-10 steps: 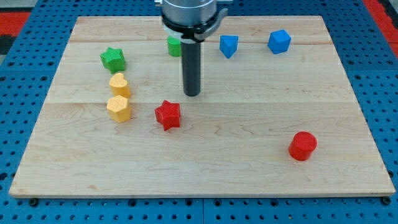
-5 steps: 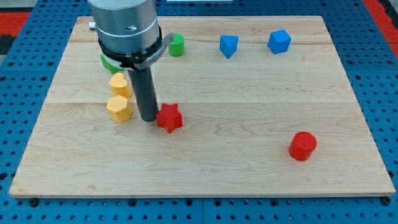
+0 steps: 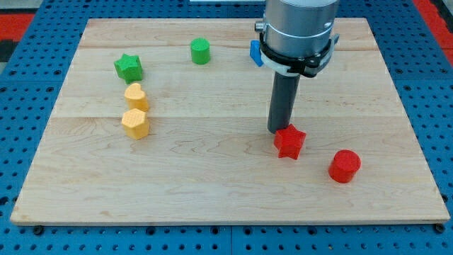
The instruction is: Push the red star diagonally to the top left of the red circle
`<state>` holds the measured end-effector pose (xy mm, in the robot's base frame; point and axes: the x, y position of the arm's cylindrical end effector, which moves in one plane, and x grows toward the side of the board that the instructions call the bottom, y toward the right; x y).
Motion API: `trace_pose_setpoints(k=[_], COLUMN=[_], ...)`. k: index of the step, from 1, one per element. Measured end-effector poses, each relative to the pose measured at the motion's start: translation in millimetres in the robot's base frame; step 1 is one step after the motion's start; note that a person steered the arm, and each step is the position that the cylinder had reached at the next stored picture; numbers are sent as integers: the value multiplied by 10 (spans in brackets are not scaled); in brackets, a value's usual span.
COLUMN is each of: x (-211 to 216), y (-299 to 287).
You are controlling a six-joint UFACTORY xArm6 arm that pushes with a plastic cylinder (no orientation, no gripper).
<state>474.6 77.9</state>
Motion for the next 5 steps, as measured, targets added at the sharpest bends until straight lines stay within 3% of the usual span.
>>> trace_pose_setpoints(k=[5], x=[583], y=[-127])
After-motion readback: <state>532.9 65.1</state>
